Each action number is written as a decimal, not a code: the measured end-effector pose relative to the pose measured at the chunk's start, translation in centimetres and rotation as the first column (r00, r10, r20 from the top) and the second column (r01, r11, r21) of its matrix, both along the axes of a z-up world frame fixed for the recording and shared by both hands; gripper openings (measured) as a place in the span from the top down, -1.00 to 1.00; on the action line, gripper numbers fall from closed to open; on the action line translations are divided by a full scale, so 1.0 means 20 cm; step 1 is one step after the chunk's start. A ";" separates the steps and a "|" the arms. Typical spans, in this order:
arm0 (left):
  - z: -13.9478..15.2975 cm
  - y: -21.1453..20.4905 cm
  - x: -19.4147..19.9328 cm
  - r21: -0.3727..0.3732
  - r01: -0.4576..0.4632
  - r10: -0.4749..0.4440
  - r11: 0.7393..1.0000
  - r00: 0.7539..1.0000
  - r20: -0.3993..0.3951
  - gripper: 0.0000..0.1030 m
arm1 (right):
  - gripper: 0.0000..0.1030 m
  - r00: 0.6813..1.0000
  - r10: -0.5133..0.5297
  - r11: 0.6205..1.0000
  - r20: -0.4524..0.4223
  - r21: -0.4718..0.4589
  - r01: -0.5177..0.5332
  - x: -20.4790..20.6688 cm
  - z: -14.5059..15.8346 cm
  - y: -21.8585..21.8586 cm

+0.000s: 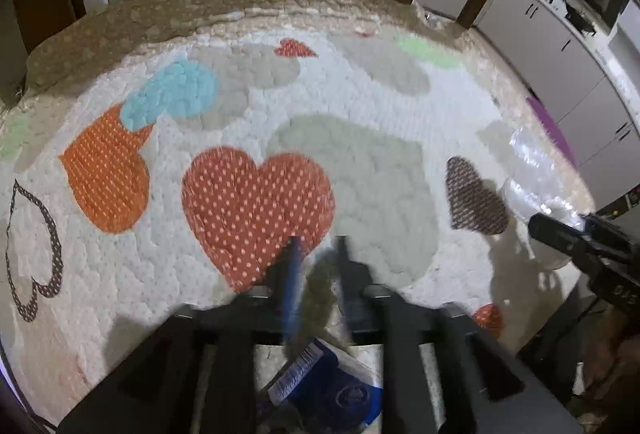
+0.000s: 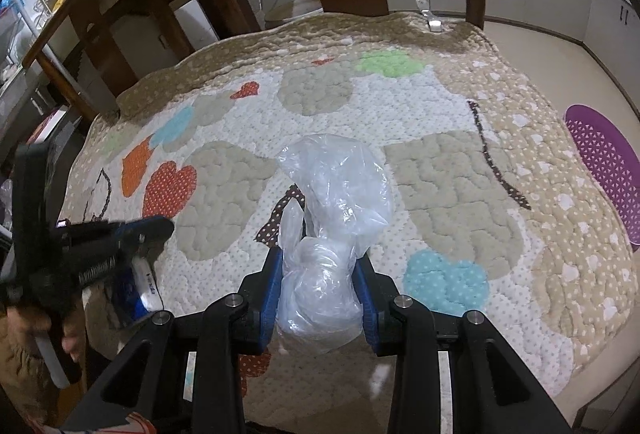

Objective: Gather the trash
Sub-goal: 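Grasp the blue tissue pack with left tool while right tool holds plastic bag, then carry the tissue pack and plastic bag toward the purple basket with both tools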

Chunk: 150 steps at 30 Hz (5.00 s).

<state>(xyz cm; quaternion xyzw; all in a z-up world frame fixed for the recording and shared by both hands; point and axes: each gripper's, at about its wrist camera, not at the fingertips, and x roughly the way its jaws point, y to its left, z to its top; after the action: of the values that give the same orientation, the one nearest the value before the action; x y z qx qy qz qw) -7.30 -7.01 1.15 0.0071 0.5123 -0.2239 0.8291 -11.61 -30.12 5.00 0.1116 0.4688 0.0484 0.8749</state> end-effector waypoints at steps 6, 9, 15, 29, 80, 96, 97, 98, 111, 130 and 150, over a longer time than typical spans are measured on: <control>0.11 0.15 -0.15 0.006 0.076 -0.076 0.997 0.995 0.061 -0.55 | 0.27 1.000 -0.021 0.999 0.005 0.025 0.021 -0.02 0.00 -0.05; 0.06 0.18 -0.24 0.074 0.147 -0.150 0.986 0.988 0.045 -0.56 | 0.27 1.000 -0.013 0.999 -0.001 0.034 0.013 -0.02 0.00 -0.05; -0.04 0.14 -0.35 0.146 0.246 -0.253 0.958 0.967 0.031 -0.57 | 0.27 1.000 0.009 1.000 -0.006 0.014 -0.009 -0.03 0.01 0.01; -0.03 0.08 -0.39 0.158 0.017 -0.031 0.987 0.996 0.084 0.08 | 0.30 0.999 0.021 1.000 -0.032 -0.011 -0.022 -0.04 0.00 0.04; 0.42 -0.97 -0.30 0.309 0.153 -0.220 0.939 0.956 0.195 0.07 | 0.31 0.915 -0.354 0.935 0.194 0.094 0.341 -0.35 0.27 -0.88; 0.38 -1.34 -0.24 0.321 0.240 -0.304 0.916 0.938 0.167 0.07 | 0.31 0.881 -0.439 0.898 0.178 0.100 0.428 -0.41 0.25 -1.19; 0.37 -1.36 -0.24 0.321 0.244 -0.308 0.915 0.937 0.166 0.07 | 0.31 0.879 -0.443 0.897 0.176 0.099 0.432 -0.41 0.25 -1.21; 0.37 -1.37 -0.23 0.321 0.247 -0.311 0.914 0.936 0.165 0.06 | 0.31 0.878 -0.446 0.895 0.175 0.099 0.435 -0.41 0.25 -1.23; 0.33 -1.55 -0.23 0.306 0.305 -0.362 0.902 0.920 0.152 0.06 | 0.31 0.860 -0.483 0.876 0.163 0.086 0.475 -0.42 0.22 -1.37; 0.46 -1.76 -0.22 0.221 0.333 -0.391 0.917 0.864 0.317 0.06 | 0.31 0.834 -0.523 0.852 0.175 0.081 0.518 -0.41 0.21 -1.53; 0.48 -1.91 -0.16 0.247 0.338 -0.408 0.908 0.846 0.344 0.06 | 0.31 0.830 -0.519 0.854 0.202 0.092 0.512 -0.36 0.24 -1.61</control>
<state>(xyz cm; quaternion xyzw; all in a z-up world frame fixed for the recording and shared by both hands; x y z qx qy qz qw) -10.56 -45.13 10.66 0.2247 0.3447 -0.3287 0.8501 -18.77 -62.32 9.89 0.2426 0.3211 -0.1693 0.8997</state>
